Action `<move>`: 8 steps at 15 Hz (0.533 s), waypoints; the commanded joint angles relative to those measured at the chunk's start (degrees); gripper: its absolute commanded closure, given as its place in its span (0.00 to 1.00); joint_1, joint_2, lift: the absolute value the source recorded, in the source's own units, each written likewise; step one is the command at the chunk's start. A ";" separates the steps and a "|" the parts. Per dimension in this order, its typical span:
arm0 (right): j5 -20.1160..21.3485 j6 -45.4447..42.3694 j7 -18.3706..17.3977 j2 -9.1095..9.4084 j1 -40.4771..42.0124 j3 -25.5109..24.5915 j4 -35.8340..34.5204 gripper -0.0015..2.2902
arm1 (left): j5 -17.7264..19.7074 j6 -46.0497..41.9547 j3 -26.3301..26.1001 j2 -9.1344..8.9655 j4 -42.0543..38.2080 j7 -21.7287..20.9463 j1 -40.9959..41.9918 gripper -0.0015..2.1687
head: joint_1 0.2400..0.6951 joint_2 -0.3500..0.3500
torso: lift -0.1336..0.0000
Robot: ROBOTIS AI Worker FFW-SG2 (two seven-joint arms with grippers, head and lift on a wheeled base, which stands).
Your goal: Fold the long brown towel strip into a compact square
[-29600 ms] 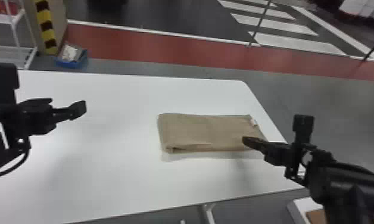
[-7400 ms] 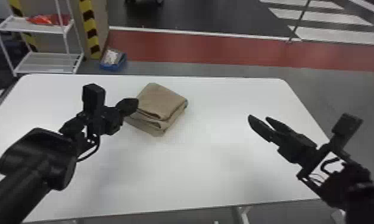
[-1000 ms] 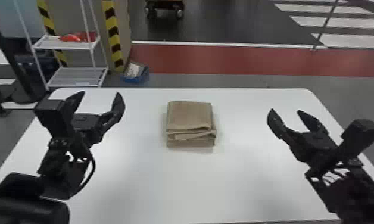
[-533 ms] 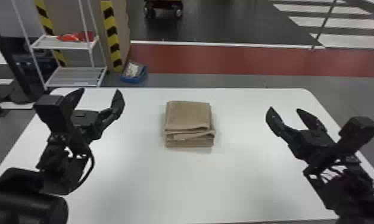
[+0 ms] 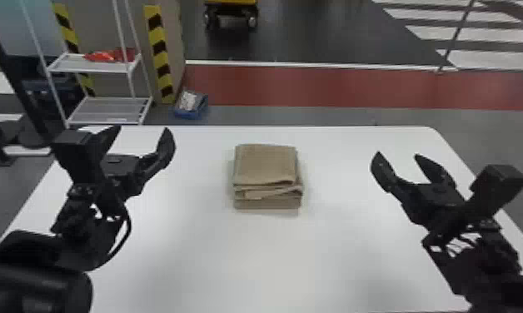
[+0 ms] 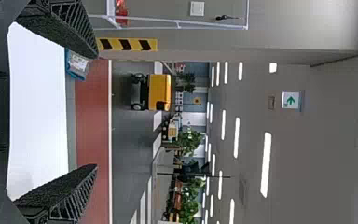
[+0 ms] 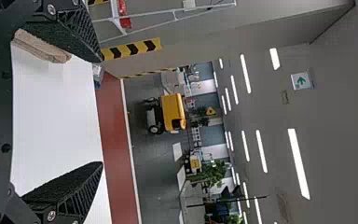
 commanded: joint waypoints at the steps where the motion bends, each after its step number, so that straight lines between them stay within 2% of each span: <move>1: -0.19 -0.68 -0.01 0.06 -0.14 0.35 0.26 0.05 | 0.01 0.00 0.00 0.23 0.11 0.05 0.00 0.02 | 0.85 0.43 | 0.10; 8: 0.07 -1.91 0.08 0.24 -0.22 0.97 0.26 0.05 | 0.01 0.00 -0.26 0.49 -0.15 0.05 -0.09 0.02 | 0.84 0.45 | 0.10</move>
